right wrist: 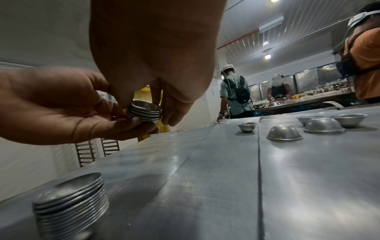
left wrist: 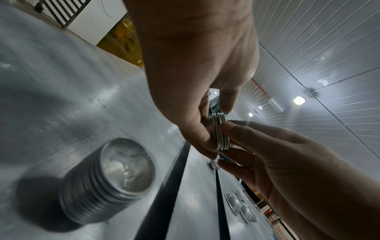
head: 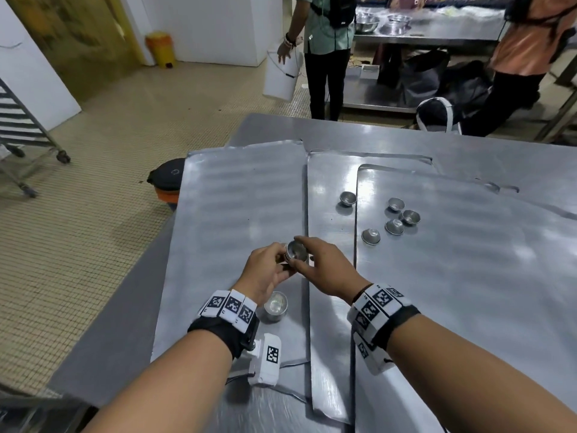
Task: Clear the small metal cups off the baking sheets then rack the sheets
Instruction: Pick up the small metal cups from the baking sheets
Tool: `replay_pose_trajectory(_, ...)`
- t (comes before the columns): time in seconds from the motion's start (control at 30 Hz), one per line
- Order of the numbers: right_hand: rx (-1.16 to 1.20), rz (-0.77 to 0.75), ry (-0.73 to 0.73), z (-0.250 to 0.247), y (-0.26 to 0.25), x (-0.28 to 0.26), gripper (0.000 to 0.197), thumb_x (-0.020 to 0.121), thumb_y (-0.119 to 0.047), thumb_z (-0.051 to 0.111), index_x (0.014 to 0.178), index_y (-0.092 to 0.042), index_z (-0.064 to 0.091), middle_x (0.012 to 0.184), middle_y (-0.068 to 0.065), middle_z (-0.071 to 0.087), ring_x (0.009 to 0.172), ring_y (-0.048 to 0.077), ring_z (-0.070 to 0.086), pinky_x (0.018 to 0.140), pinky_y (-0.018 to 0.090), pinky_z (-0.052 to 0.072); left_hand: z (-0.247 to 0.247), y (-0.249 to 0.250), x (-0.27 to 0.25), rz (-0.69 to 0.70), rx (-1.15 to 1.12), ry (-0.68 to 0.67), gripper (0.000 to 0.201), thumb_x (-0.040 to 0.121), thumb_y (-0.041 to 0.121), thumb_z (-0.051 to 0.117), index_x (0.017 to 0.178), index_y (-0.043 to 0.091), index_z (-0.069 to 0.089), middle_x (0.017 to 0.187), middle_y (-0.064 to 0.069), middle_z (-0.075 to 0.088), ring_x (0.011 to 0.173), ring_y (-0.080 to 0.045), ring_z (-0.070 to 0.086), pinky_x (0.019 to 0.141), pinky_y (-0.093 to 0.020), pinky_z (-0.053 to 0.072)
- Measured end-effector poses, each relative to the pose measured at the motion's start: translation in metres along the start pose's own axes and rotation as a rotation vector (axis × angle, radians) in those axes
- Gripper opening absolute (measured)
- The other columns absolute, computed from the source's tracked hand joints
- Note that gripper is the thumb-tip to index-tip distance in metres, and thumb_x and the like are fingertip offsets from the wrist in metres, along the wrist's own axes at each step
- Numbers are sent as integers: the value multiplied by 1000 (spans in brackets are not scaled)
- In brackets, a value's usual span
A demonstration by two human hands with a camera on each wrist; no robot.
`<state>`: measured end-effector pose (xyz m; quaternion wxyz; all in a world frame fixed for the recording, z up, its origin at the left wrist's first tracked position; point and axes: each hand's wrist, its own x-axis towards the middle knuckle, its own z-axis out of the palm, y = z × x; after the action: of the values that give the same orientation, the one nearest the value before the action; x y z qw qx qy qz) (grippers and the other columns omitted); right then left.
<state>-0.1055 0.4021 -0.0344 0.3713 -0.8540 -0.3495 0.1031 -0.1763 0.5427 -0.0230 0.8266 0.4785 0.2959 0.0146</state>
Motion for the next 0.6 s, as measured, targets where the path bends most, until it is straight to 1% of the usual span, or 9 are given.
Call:
replay_pose_trajectory(0.07, 22, 23, 13, -2, 3, -5, 55, 92, -39, 67, 141, -16, 53, 132, 3, 64, 116, 18, 61, 99, 38, 51, 4, -2, -2, -5, 13, -13, 20, 97, 3, 49, 94, -3, 68, 95, -22, 71, 91, -32, 68, 78, -39, 60)
replay_pose_trajectory(0.13, 37, 47, 26, -6, 9, -11, 57, 92, -43, 67, 141, -19, 53, 131, 0, 65, 116, 16, 62, 98, 37, 51, 10, -6, -2, -9, 27, -28, 19, 96, 3, 50, 92, -4, 68, 93, -22, 72, 89, -31, 69, 79, -39, 60)
replay_pose_trajectory(0.2, 76, 81, 40, -12, 14, -18, 58, 93, -48, 63, 143, -22, 51, 132, -3, 65, 116, 12, 62, 99, 34, 51, 18, -10, -1, -5, 17, -45, 19, 95, 3, 52, 93, -7, 68, 93, -23, 73, 88, -31, 71, 86, -42, 60)
replay_pose_trajectory(0.27, 89, 115, 69, -23, 23, -25, 52, 97, -47, 57, 142, -21, 52, 134, -1, 63, 114, 11, 63, 99, 34, 50, 27, -15, 1, -3, -19, -52, 20, 94, 1, 54, 98, -14, 67, 96, -27, 73, 91, -34, 73, 92, -46, 59)
replay_pose_trajectory(0.37, 0, 192, 136, -45, 44, -33, 40, 99, -38, 55, 133, -19, 60, 129, 0, 64, 98, 11, 65, 89, 29, 48, 42, -23, 4, 13, -19, -20, 21, 91, -4, 60, 103, -20, 64, 96, -30, 70, 91, -34, 72, 90, -43, 60)
replay_pose_trajectory(0.43, -74, 252, 179, -62, 63, -38, 33, 98, -38, 55, 124, -19, 64, 123, -2, 67, 84, 11, 62, 79, 28, 44, 53, -30, 5, 21, 15, -5, 19, 91, -5, 63, 104, -19, 66, 99, -30, 71, 92, -34, 72, 89, -39, 61)
replay_pose_trajectory(0.47, -112, 283, 196, -71, 74, -41, 30, 97, -37, 56, 120, -19, 65, 120, -2, 69, 82, 13, 61, 77, 28, 42, 59, -34, 4, 19, 31, 2, 17, 91, -5, 64, 103, -16, 67, 100, -29, 72, 92, -35, 73, 87, -37, 61)
replay_pose_trajectory(0.53, -175, 348, 218, -87, 96, -45, 28, 96, -37, 56, 116, -20, 67, 116, 0, 70, 90, 19, 64, 76, 29, 41, 70, -42, 0, 9, 44, 17, 15, 91, -4, 65, 104, -11, 68, 101, -27, 73, 92, -35, 75, 82, -31, 62)
replay_pose_trajectory(0.6, -217, 396, 203, -101, 117, -45, 30, 95, -36, 57, 117, -18, 67, 117, 3, 70, 103, 24, 65, 81, 33, 46, 80, -50, -3, 3, 46, 32, 15, 91, -4, 66, 106, -7, 69, 99, -25, 75, 89, -32, 76, 78, -29, 62)
